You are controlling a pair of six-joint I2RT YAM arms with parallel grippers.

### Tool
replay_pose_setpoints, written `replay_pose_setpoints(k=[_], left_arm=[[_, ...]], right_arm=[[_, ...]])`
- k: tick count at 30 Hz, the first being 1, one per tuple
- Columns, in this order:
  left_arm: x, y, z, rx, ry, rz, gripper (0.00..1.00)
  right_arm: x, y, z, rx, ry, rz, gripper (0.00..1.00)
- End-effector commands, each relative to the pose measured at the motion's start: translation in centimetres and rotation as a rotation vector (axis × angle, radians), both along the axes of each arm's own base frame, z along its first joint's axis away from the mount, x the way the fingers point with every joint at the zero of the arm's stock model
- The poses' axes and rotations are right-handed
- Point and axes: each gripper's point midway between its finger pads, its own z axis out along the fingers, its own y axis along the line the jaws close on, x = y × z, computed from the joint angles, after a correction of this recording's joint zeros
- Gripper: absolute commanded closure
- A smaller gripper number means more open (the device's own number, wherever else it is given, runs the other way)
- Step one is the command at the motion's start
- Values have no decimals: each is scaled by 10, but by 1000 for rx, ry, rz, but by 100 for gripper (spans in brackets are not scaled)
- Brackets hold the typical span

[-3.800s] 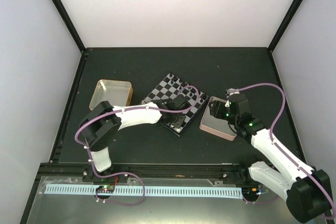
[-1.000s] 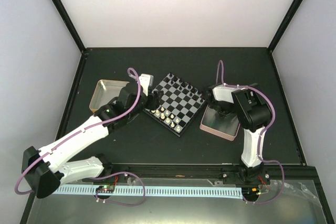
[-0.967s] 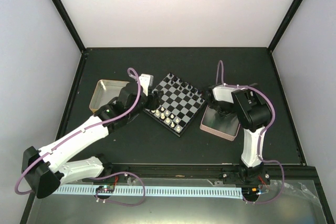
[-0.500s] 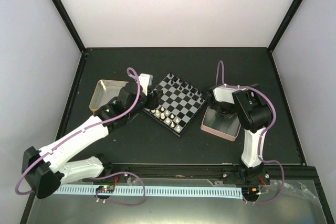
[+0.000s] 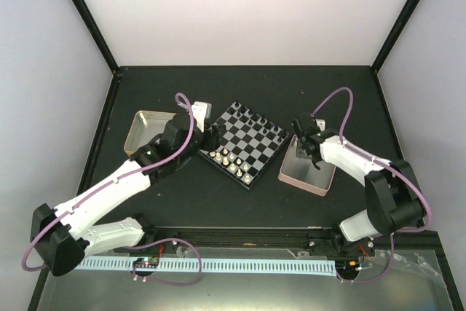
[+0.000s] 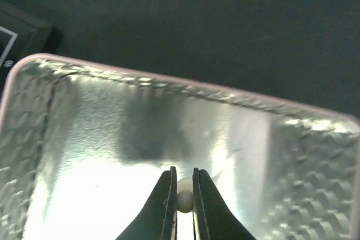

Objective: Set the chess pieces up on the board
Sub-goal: Pick up the chess piece from the storage box.

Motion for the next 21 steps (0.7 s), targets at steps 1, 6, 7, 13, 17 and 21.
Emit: replay_pose_setpoints(k=[1,6,7,13,17,21], left_arm=[[3,-4,2,-19,3,-12,41],[2,-6,2,-24,13,-23,42],[2,-7,2,-24,16,-25,42],[2,-9,2,-22,30,-33,42],[2,-11,0,-18,43,-44,41],[2,-14,-3,-19,56,-54,41]], right_arm=[[7,35,-14,288,-102,-85,97],[5,37,-32,329,-119,-112,96],[3,36,-35,329,-116,-115,95],[-3,35,-30,339,-105,-118,73],[-3,34,-21,327,-100,-110,71],[-5,30,-25,288,-63,-121,73]])
